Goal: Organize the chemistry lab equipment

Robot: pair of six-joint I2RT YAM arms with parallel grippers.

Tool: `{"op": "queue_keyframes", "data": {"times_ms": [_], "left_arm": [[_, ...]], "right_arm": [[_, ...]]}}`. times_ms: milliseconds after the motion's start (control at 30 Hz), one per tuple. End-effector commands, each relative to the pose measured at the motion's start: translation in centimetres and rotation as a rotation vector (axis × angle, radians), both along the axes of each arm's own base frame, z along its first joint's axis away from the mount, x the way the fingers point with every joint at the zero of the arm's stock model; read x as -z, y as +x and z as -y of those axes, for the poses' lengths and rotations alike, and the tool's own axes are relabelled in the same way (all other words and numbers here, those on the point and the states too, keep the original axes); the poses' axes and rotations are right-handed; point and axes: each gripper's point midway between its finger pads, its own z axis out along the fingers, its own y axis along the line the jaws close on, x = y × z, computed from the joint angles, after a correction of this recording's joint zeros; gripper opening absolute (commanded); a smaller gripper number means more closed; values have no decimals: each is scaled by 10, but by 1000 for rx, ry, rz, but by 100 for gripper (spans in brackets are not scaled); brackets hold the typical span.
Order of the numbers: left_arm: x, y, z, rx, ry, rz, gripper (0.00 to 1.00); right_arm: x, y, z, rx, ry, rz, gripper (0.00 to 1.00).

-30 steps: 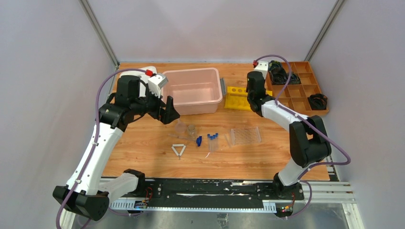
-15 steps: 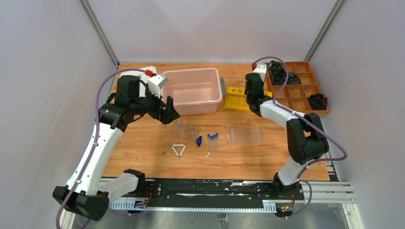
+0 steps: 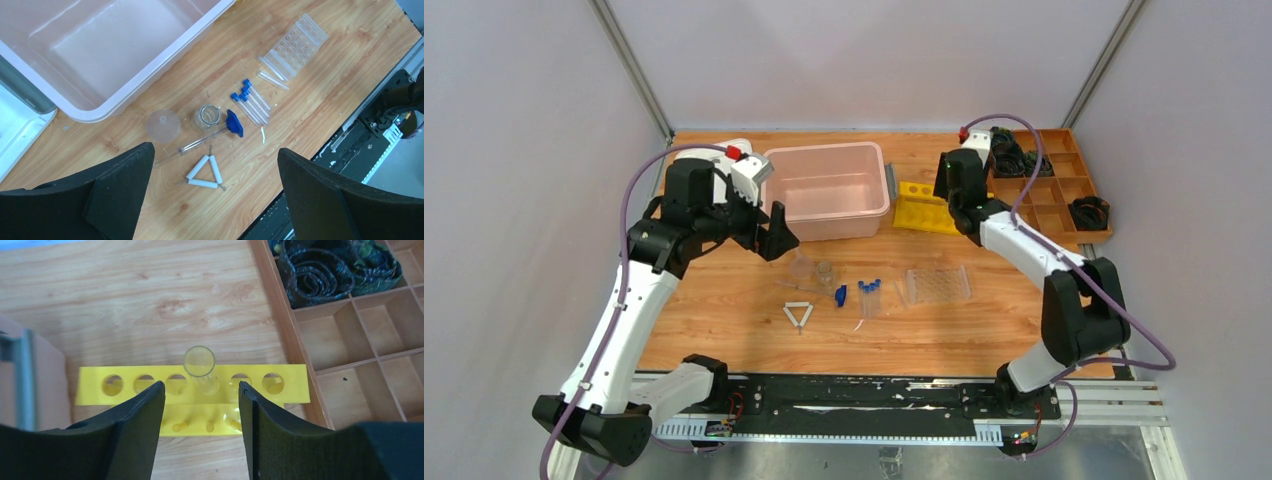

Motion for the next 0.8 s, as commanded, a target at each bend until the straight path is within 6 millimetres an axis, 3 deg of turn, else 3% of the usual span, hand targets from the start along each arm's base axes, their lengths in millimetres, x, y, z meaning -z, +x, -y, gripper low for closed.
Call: {"op": "queue_keyframes", "data": {"times_ms": [0, 133, 200, 267, 500, 600, 767], "left_arm": [[-23, 0, -5, -30, -2, 67, 100], [-26, 0, -10, -56, 9, 75, 100], [-28, -1, -12, -62, 8, 75, 100], [-31, -2, -13, -66, 9, 78, 100], [-43, -10, -16, -68, 10, 94, 100], [-45, -12, -18, -75, 9, 102, 100], [-47, -16, -20, -80, 14, 106, 100]], "right_arm": [[-71, -14, -8, -26, 123, 81, 60], [-93, -46, -39, -114, 172, 12, 53], [-87, -66, -63, -185, 190, -79, 48], [-70, -88, -87, -252, 210, -178, 42], [16, -163, -155, -422, 232, -458, 29], [43, -179, -166, -437, 223, -542, 25], [72, -184, -161, -413, 189, -595, 21]]}}
